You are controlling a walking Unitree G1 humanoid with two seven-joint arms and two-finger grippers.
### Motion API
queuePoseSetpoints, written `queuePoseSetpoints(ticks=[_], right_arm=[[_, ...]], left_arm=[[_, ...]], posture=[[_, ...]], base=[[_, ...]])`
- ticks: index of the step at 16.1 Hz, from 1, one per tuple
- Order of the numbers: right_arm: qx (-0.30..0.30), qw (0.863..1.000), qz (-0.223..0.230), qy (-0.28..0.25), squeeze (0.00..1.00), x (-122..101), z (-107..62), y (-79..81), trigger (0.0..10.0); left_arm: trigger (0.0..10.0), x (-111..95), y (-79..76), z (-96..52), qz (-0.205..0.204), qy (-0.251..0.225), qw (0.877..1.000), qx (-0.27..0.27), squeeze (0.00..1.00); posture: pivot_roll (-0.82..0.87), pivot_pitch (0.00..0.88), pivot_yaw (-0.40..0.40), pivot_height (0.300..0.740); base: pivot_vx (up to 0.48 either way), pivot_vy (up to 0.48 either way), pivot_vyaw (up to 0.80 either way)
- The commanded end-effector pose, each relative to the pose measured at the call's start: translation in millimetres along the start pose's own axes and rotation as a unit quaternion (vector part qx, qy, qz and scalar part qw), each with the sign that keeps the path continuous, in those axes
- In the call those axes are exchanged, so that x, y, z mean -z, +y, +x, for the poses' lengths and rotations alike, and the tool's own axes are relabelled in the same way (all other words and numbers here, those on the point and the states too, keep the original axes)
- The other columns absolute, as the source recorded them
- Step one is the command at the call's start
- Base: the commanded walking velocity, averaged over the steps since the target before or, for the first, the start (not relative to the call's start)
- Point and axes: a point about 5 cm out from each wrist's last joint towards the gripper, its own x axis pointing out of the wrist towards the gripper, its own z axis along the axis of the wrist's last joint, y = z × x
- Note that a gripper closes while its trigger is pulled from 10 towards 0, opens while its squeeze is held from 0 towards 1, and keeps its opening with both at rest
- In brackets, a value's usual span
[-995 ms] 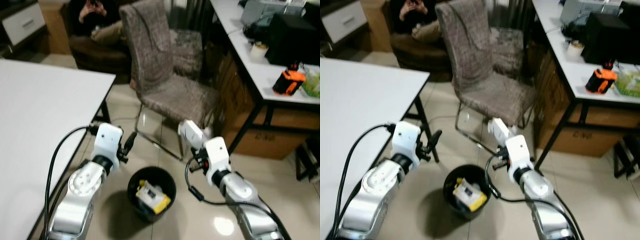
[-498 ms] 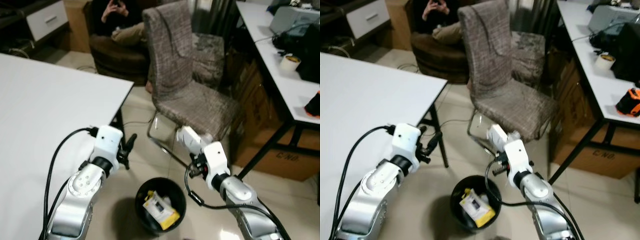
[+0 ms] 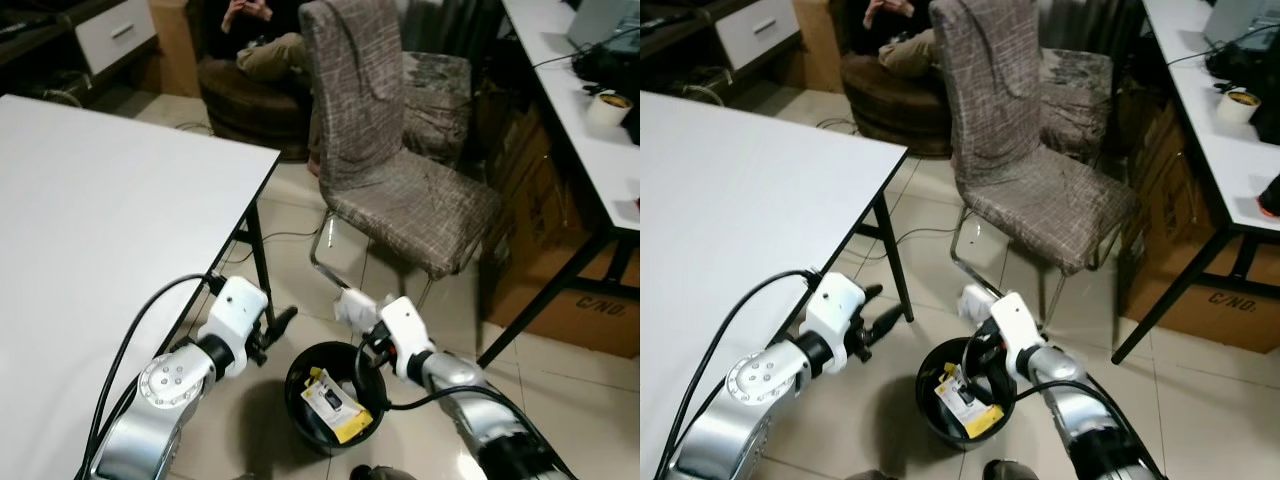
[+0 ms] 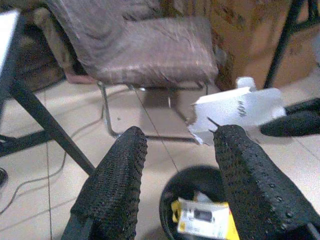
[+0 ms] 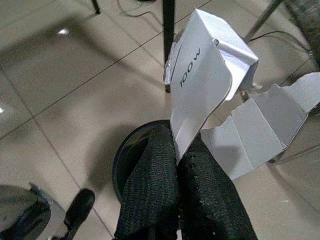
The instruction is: Picking trash to rubbish bin
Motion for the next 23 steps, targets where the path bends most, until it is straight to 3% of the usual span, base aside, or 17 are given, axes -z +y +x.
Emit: queuePoseSetpoints(ticks=[1,5,13,14,15,16,23], right_arm=[[-0.012,1.0,-0.018,0.008,0.0,0.7,3.5,0.8,10.0],[-0.036,0.999,-0.021,0.033,0.0,3.9,14.1,6.1,10.0],[-0.035,0.999,-0.011,0.014,0.0,-7.3,23.5,6.5,10.0],[-0.035,0.999,-0.01,0.011,0.05,-8.4,24.0,6.8,10.0],[-0.029,1.0,0.002,-0.001,0.87,-12.2,24.7,5.8,10.0],[-0.024,1.0,0.009,-0.008,1.0,-14.7,25.1,4.1,10.0],[-0.033,0.999,0.007,-0.008,1.0,-17.9,27.6,6.5,10.0]], left_arm=[[10.0,-0.1,-4.0,-2.2,0.004,0.005,1.0,0.015,0.0],[10.0,1.1,-6.8,-6.4,0.0,0.01,1.0,0.019,0.0],[10.0,-3.8,-10.1,-7.5,-0.004,0.007,1.0,0.023,0.0],[10.0,-3.4,-10.7,-7.9,-0.003,0.008,1.0,0.025,0.0],[10.0,-3.1,-10.7,-8.2,-0.002,0.01,1.0,0.026,0.0],[10.0,-3.3,-10.7,-8.4,-0.003,0.01,1.0,0.026,0.0],[10.0,-3.7,-10.5,-9.2,0.0,0.014,0.999,0.029,0.0]], posture=[[-0.01,0.143,-0.015,0.74],[0.0,0.161,-0.033,0.74],[-0.01,0.185,-0.036,0.74],[-0.01,0.185,-0.035,0.74],[-0.01,0.188,-0.034,0.74],[-0.01,0.189,-0.035,0.74],[0.0,0.183,-0.027,0.74]], base=[[0.0,0.0,0.0],[0.0,0.0,0.0],[0.0,0.0,0.0],[0.0,0.0,0.0],[0.0,0.0,0.0],[0.0,0.0,0.0],[0.0,0.0,0.0]])
